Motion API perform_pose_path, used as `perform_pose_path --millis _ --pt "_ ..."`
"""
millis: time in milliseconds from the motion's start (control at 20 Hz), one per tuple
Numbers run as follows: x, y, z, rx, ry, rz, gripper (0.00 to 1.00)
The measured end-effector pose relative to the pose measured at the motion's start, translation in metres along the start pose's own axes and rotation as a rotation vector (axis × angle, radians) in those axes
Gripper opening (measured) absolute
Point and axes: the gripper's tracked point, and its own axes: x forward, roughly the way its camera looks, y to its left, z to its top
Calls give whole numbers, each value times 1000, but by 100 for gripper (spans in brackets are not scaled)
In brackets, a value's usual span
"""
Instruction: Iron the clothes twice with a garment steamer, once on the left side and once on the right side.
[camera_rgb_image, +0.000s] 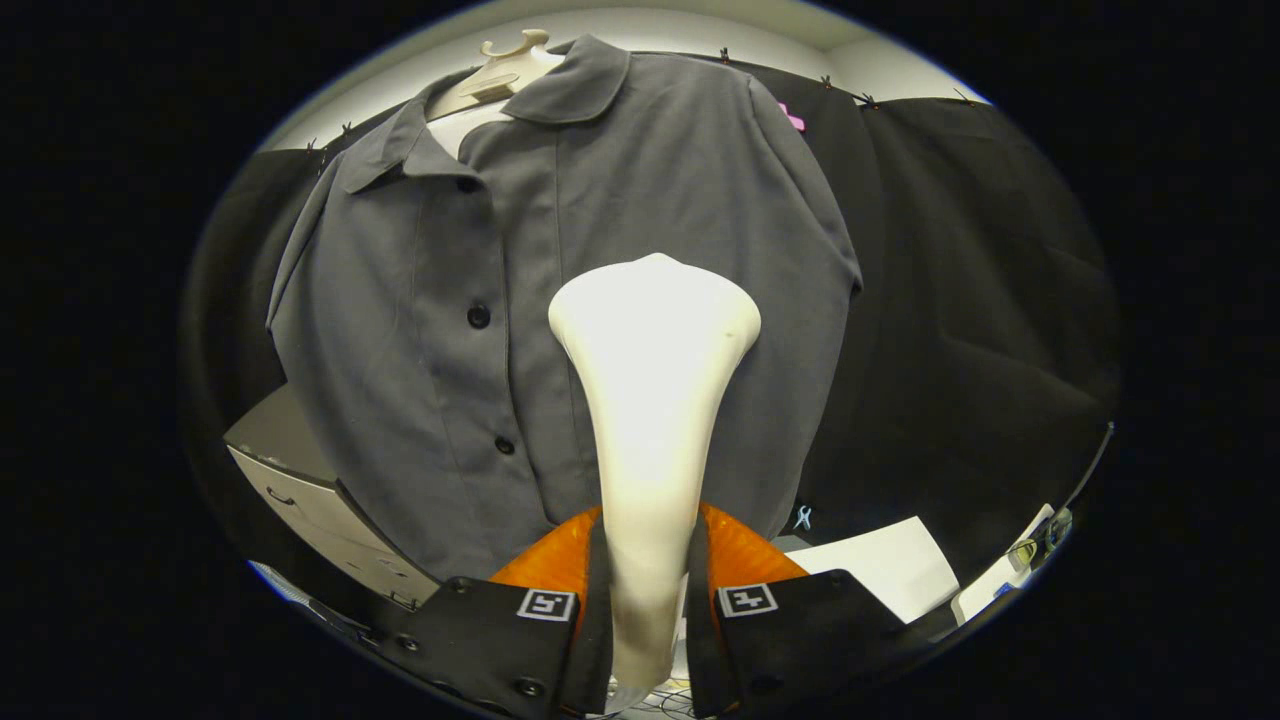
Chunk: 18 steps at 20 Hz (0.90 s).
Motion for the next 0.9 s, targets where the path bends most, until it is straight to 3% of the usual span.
perform_pose_path --millis 900 --pt "21 -3 -117 24 186 21 38"
